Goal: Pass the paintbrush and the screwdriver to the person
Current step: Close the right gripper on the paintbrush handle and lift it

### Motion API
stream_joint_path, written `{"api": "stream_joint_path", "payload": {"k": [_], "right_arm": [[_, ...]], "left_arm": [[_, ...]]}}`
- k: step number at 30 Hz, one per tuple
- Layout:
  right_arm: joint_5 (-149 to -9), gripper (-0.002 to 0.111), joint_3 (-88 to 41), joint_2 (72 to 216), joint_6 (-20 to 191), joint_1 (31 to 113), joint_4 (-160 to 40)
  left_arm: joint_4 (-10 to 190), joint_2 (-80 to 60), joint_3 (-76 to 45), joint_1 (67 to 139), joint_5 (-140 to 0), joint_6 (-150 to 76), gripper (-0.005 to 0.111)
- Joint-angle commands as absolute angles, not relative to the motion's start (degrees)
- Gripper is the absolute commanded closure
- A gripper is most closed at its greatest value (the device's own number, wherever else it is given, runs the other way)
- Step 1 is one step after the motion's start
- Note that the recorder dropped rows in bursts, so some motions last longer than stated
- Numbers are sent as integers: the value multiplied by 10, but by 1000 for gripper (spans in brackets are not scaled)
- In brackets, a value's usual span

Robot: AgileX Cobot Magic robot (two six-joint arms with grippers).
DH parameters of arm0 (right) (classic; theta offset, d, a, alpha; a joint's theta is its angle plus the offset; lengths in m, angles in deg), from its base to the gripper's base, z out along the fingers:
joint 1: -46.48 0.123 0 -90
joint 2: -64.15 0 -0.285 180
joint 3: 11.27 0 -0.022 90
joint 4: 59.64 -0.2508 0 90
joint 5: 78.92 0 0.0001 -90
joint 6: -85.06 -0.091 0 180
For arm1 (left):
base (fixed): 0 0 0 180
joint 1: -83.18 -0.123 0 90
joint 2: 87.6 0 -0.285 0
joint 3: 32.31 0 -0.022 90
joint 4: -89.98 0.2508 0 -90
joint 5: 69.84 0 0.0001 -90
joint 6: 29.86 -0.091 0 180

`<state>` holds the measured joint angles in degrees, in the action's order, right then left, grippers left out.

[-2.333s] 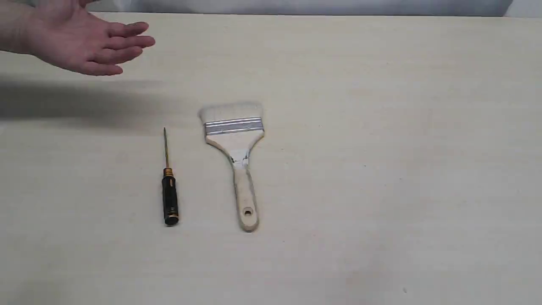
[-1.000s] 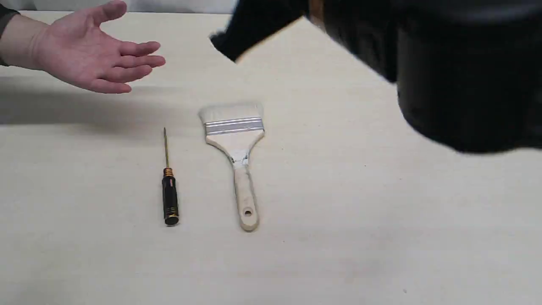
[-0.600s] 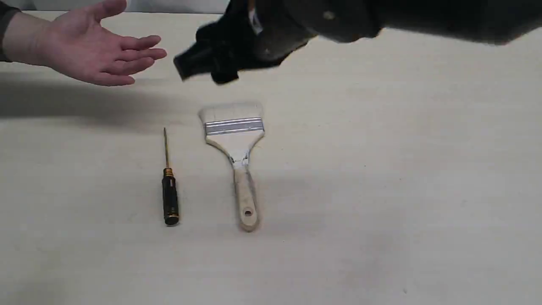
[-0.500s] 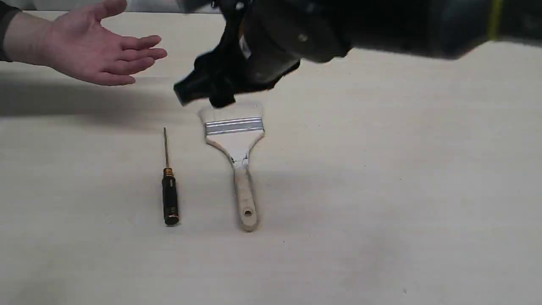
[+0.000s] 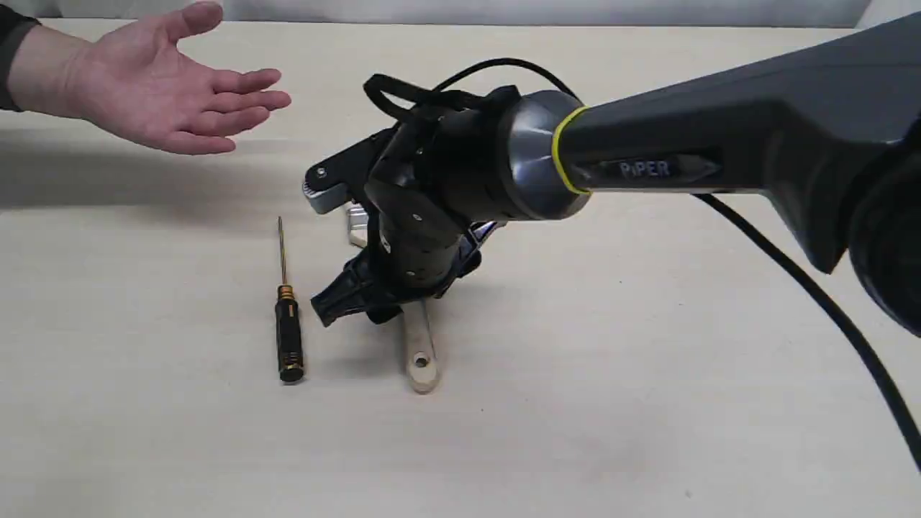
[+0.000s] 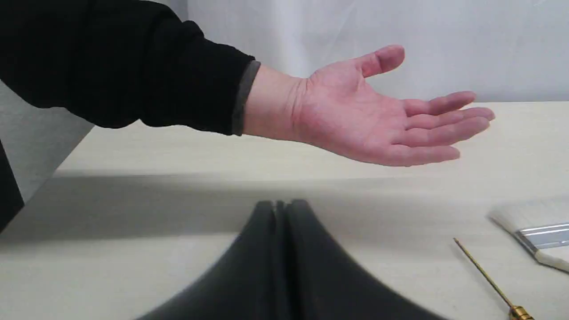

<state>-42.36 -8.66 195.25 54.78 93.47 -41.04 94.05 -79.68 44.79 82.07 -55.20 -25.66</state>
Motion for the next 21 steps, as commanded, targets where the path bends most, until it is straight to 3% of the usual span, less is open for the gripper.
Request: {"api": "stream_joint_path", "payload": {"k": [1, 4, 10, 21], "right_arm": [[-430, 54, -86, 1967, 554, 931, -413], [-431, 66, -86, 1970, 554, 931, -413], [-431, 104, -86, 1970, 561, 931, -379], [-427, 104, -86, 1855, 589, 933, -377]], "left_arm": [[940, -798, 449, 825, -556, -255, 107], [940, -798, 449, 825, -556, -255, 107], [940, -798, 449, 825, -556, -255, 107], [938, -798, 449, 825, -555, -255, 107]]}}
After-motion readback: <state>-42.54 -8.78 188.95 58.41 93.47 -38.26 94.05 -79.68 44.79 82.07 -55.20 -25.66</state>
